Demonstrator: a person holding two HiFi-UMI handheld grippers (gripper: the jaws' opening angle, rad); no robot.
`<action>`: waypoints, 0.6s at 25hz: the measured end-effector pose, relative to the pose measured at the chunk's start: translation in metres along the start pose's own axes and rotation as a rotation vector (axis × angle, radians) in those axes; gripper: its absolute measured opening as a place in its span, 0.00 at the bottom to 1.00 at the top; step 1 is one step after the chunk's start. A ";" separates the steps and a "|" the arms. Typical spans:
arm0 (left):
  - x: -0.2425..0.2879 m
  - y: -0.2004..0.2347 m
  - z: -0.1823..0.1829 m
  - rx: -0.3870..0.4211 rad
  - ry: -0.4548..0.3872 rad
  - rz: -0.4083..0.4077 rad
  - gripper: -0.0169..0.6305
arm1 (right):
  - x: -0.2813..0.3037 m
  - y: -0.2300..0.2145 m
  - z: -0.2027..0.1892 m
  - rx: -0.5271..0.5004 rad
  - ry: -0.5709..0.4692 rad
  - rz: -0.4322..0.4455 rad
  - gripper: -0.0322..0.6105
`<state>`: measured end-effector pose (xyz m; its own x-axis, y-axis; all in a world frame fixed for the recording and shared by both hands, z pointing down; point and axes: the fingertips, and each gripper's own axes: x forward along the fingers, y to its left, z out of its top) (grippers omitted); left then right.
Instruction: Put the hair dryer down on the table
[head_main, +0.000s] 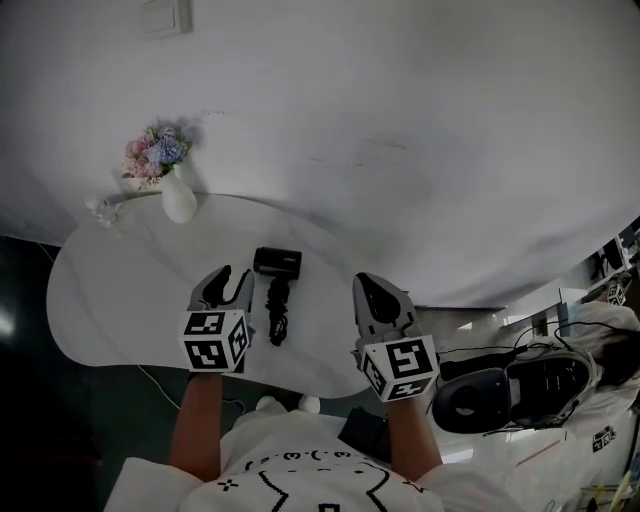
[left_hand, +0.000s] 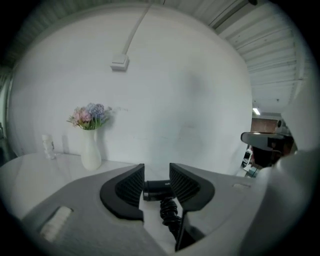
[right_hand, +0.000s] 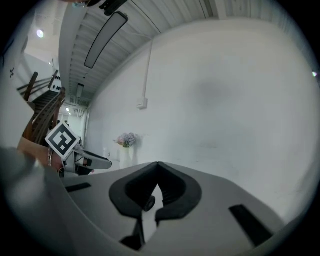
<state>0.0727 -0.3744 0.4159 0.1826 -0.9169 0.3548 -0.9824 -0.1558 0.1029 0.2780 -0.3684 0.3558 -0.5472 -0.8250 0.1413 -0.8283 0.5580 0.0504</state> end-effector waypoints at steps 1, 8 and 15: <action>-0.007 0.004 0.009 0.014 -0.018 0.004 0.24 | -0.002 0.003 0.007 0.002 -0.007 -0.008 0.04; -0.052 0.028 0.057 0.124 -0.165 0.005 0.06 | -0.015 0.025 0.041 -0.017 -0.062 -0.059 0.04; -0.059 0.030 0.115 0.218 -0.280 0.003 0.06 | 0.001 0.014 0.082 -0.036 -0.121 -0.070 0.04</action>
<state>0.0277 -0.3673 0.2912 0.1912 -0.9780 0.0833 -0.9738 -0.1997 -0.1091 0.2562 -0.3684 0.2757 -0.5009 -0.8654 0.0162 -0.8611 0.5001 0.0917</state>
